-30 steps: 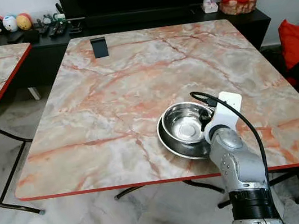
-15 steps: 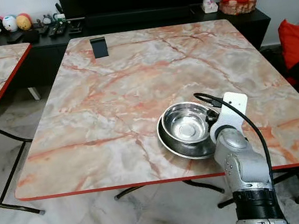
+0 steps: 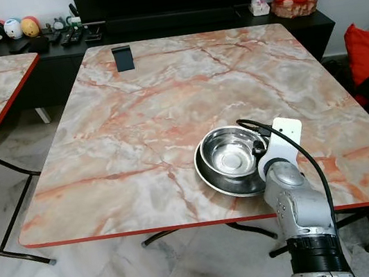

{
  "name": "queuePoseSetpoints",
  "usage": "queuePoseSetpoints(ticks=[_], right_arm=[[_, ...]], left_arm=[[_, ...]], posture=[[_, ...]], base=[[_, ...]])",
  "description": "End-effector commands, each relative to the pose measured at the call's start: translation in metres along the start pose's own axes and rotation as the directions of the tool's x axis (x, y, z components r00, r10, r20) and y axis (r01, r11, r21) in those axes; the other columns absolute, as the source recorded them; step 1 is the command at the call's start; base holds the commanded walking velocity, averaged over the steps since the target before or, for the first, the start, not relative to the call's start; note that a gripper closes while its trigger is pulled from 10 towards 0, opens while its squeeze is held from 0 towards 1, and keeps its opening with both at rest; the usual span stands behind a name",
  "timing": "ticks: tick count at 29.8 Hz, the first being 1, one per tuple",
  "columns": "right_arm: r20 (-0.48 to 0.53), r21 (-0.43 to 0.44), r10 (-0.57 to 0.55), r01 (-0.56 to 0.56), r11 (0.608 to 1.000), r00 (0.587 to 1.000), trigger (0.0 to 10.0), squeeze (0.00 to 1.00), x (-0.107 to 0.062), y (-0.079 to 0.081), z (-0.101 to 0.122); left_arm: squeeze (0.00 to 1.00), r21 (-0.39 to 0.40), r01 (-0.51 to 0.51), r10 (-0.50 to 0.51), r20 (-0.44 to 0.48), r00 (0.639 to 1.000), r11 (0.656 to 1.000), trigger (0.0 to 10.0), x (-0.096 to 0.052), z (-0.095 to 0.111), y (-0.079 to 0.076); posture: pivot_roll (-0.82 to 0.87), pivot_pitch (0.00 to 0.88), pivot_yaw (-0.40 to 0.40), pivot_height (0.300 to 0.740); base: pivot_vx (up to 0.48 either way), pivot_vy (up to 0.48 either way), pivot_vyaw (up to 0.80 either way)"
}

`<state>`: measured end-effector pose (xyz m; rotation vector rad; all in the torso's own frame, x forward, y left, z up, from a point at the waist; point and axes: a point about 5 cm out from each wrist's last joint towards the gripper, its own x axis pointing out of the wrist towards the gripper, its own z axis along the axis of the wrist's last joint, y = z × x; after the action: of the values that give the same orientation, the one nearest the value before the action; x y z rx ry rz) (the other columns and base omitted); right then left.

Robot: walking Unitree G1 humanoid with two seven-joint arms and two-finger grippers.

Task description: Setting the table

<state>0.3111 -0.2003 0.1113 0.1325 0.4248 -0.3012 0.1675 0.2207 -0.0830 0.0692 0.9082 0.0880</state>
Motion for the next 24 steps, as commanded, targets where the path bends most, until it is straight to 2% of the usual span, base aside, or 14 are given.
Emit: queuePoseSetpoints(ticks=[1, 24], right_arm=[[-0.027, -0.025, -0.026, 0.025, 0.999, 0.999, 10.0, 0.00, 0.0007, -0.0057, -0.0057], [-0.039, -0.056, -0.079, 0.077, 0.995, 0.996, 10.0, 0.00, 0.0023, -0.0146, -0.0088]], left_arm=[[0.00, 0.004, 0.006, -0.006, -0.034, 0.999, 1.000, 10.0, -0.0010, -0.0063, -0.0003], [0.00, 0.003, 0.002, -0.002, -0.040, 0.999, 1.000, 10.0, -0.0014, -0.0080, -0.0001]], posture=[[-0.08, 0.000, -0.030, 0.740], [-0.08, 0.000, -0.031, 0.740]], base=[[0.000, 0.000, 0.00], [0.000, 0.000, 0.00]])
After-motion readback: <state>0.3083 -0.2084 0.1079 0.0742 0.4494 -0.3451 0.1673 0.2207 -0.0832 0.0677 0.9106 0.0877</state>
